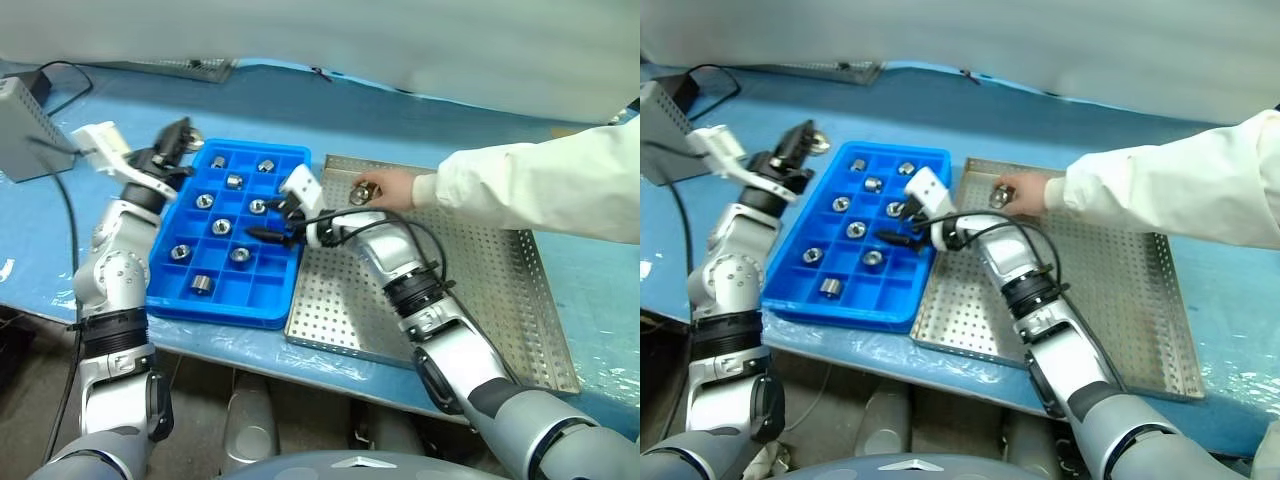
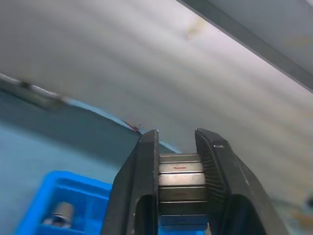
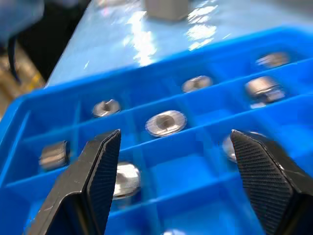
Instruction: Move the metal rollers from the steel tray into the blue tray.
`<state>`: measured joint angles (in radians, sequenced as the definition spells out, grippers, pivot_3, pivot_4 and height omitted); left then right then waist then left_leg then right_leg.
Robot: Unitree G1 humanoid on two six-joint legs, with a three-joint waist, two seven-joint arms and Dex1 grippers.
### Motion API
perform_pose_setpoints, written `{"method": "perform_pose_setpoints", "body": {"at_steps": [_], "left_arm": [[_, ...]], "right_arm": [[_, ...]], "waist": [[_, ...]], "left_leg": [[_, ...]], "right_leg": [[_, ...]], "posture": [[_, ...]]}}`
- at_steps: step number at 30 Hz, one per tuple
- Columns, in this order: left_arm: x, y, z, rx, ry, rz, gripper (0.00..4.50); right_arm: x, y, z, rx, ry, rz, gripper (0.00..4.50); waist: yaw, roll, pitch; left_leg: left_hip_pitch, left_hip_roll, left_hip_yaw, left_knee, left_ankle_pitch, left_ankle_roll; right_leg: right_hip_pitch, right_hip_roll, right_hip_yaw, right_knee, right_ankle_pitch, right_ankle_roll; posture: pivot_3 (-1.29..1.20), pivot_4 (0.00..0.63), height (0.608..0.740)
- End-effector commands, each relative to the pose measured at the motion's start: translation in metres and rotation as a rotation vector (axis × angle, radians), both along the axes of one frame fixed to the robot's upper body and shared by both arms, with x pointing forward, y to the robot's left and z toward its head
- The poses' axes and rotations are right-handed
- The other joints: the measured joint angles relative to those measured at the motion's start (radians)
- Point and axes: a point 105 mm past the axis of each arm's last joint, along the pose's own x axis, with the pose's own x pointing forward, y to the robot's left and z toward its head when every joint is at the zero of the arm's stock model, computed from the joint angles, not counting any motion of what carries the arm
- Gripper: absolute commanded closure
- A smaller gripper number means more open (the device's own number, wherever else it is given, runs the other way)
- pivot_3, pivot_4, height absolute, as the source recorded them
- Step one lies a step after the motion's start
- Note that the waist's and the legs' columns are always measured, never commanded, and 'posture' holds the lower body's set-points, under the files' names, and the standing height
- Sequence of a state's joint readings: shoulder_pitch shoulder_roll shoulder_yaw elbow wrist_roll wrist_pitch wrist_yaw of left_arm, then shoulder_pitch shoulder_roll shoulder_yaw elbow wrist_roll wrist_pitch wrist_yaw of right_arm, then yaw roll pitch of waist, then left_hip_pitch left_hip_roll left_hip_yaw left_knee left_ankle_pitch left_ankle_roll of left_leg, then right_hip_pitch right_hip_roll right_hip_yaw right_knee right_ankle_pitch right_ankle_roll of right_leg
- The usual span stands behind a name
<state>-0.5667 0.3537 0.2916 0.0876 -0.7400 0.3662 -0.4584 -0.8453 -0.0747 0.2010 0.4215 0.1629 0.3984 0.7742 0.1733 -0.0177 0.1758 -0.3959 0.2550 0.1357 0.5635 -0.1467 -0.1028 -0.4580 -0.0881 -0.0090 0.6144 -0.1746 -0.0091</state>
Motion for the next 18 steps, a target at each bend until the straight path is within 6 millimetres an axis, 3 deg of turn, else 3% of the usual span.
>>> {"method": "perform_pose_setpoints", "body": {"at_steps": [1,4,8,12,18], "left_arm": [[-0.001,-0.027,-0.006,0.125,0.006,-0.173,3.72],[-0.004,-0.043,-0.030,0.261,0.079,-0.309,3.72],[0.005,-0.037,-0.069,0.454,0.202,-0.288,3.72],[0.001,-0.042,-0.092,0.584,0.251,-0.313,3.72],[-0.012,-0.051,-0.109,0.655,0.290,-0.362,3.72]], "right_arm": [[0.030,-0.048,0.015,-0.020,-0.070,-0.226,0.78],[0.041,-0.089,0.016,-0.044,-0.108,-0.362,0.78],[0.038,-0.114,0.021,-0.025,-0.137,-0.431,0.78],[0.033,-0.123,0.011,-0.028,-0.119,-0.482,0.78],[0.026,-0.115,0.002,-0.017,-0.091,-0.473,0.78]], "waist": [[-0.011,0.000,0.000],[-0.032,0.000,0.000],[-0.069,0.000,0.000],[-0.097,0.000,0.000],[-0.100,0.001,-0.001]], "left_leg": [[0.001,0.000,0.000,0.000,0.000,0.000],[0.000,-0.001,0.001,0.001,0.000,0.000],[0.002,-0.002,0.002,0.000,0.000,0.000],[0.005,-0.001,0.003,0.001,0.000,0.001],[0.012,0.000,0.008,0.000,0.000,0.001]], "right_leg": [[0.000,0.000,0.000,0.000,0.000,0.000],[0.000,0.001,0.000,0.000,0.000,0.000],[0.000,0.002,0.002,0.000,0.000,0.000],[0.000,0.006,0.006,0.001,0.000,0.000],[0.004,0.006,0.009,0.001,0.000,-0.001]], "posture": [[0.11,0.150,0.740],[0.03,0.150,0.740],[-0.01,0.150,0.740],[-0.04,0.150,0.740],[-0.02,0.150,0.740]]}}
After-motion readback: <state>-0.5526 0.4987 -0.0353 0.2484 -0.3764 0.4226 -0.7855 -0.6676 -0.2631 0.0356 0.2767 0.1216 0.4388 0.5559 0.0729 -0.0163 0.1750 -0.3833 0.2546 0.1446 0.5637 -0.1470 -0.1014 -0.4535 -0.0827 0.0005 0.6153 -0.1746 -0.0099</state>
